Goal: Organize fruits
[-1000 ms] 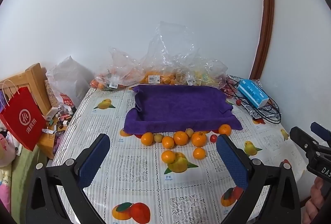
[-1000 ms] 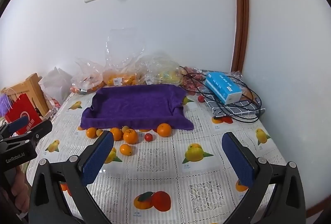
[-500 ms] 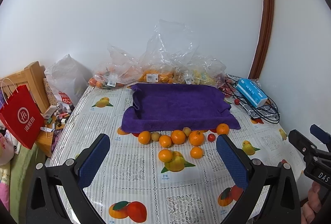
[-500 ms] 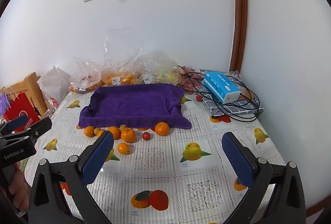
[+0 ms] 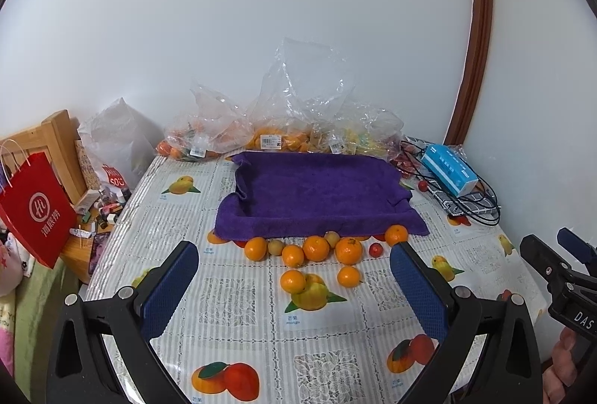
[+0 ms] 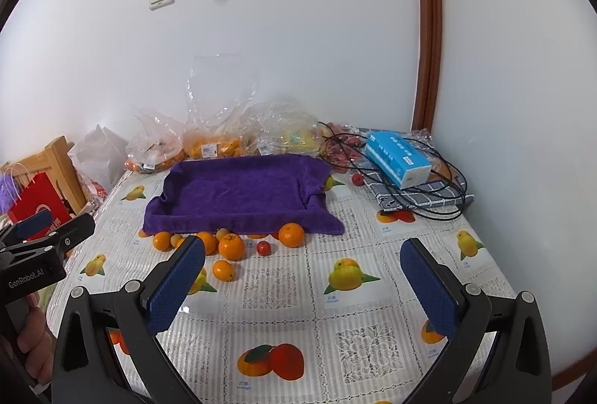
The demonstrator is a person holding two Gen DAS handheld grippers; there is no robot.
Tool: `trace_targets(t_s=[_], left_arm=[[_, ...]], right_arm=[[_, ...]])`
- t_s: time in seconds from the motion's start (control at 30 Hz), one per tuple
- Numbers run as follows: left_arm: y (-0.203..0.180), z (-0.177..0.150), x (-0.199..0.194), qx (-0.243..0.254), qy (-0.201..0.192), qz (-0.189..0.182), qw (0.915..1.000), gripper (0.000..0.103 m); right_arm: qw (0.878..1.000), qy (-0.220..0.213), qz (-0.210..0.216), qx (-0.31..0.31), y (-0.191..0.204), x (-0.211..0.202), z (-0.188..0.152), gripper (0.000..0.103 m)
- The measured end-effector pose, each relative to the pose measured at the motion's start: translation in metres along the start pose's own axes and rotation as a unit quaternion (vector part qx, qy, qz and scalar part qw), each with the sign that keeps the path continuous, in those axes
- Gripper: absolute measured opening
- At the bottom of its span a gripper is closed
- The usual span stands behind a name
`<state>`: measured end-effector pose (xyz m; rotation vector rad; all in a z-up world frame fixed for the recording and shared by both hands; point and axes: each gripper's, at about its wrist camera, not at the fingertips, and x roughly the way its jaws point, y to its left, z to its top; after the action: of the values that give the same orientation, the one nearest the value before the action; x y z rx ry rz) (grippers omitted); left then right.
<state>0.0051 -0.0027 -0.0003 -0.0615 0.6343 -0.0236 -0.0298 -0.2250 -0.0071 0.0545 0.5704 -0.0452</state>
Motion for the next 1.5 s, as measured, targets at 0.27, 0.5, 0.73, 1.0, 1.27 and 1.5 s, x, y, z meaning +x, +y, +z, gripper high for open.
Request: trace_targets(t_s=[0.27,0.5,0.73,1.0,1.27,1.5], left_arm=[[0.001,-0.003,0.001,-0.001,0.004,0.000,1.0000,0.103],[0.004,-0.002,0.000,0.000,0.002,0.000,1.0000,0.103],[0.006,-0.003,0.001,-0.001,0.003,-0.001,1.0000,0.103],[0.008,-0.004,0.000,-0.002,0.001,-0.002,1.0000,0.103],[0.009,-0.007,0.000,-0.003,0.003,-0.006,1.0000,0.103],[0.010,-0.006,-0.001,-0.003,0.001,-0.007,1.0000,0.103]], right_arm=[[1.000,0.000,0.001,0.004,-0.001,-0.001,-0.001,0.103],[1.000,-0.004,0.001,0.002,0.001,-0.001,-0.001,0.103],[1.000,-0.004,0.003,0.002,0.003,-0.001,-0.001,0.103],[1.000,-0.001,0.006,0.004,0.004,0.000,-0.002,0.103],[1.000,0.004,0.008,0.005,0.005,0.002,-0.003,0.103],[1.000,0.004,0.008,0.006,0.005,0.003,-0.003,0.103]])
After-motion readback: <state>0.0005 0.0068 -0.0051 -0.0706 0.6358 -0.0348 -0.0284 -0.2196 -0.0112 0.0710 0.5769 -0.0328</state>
